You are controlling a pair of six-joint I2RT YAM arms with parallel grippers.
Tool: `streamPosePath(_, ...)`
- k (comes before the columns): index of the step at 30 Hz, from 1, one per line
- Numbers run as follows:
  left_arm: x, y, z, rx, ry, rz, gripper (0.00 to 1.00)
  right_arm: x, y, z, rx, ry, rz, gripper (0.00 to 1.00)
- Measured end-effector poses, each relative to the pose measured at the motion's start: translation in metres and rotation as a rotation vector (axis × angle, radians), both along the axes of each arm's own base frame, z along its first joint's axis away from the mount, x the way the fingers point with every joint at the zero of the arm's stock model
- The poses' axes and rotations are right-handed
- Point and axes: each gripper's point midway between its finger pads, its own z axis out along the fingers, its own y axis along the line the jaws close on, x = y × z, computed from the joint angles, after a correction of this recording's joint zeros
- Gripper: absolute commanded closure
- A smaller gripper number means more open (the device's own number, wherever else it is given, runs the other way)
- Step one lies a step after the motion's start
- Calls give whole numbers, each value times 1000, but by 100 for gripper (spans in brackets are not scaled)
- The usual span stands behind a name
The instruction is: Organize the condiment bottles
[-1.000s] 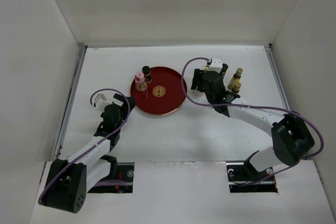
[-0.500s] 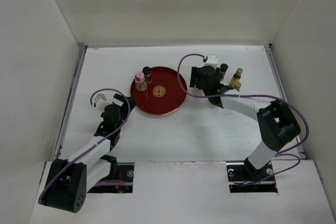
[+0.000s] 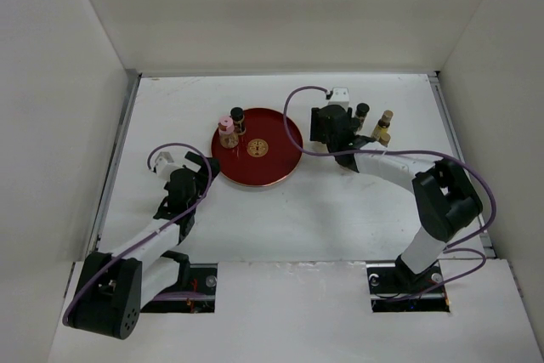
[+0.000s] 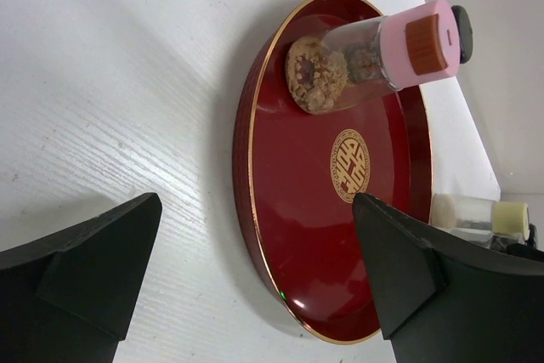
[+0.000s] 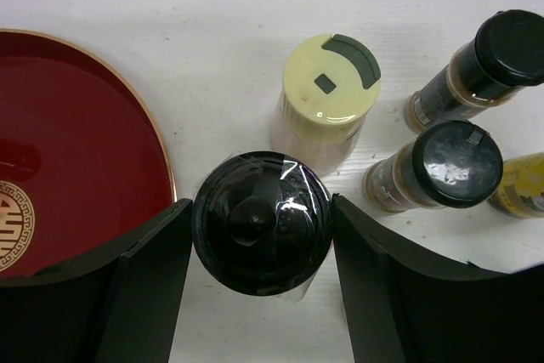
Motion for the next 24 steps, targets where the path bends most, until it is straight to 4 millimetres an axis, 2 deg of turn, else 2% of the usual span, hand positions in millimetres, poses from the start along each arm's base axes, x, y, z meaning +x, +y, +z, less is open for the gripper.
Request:
streamPosePath(2,0,0,-2,1,6,0,0,0,-1,0,-10,0,-1,24)
streamPosePath(5,0,0,-1,1,5,0,0,-1,-2,-1,-27,7,-1,24)
streamPosePath(12,0,0,-1,0,3,0,0,2,0,-7,-31,20,-1,34)
streamPosePath(18,0,0,0,-2,1,-1,0,-1,2,-5,-32,20,6,38)
streamPosePath(21,0,0,0,-2,1,-2,0,-8,7,6,-34,11,26,38)
streamPosePath(24,0,-1,0,-3,1,-4,0,-10,24,32,-11,-35,64,39)
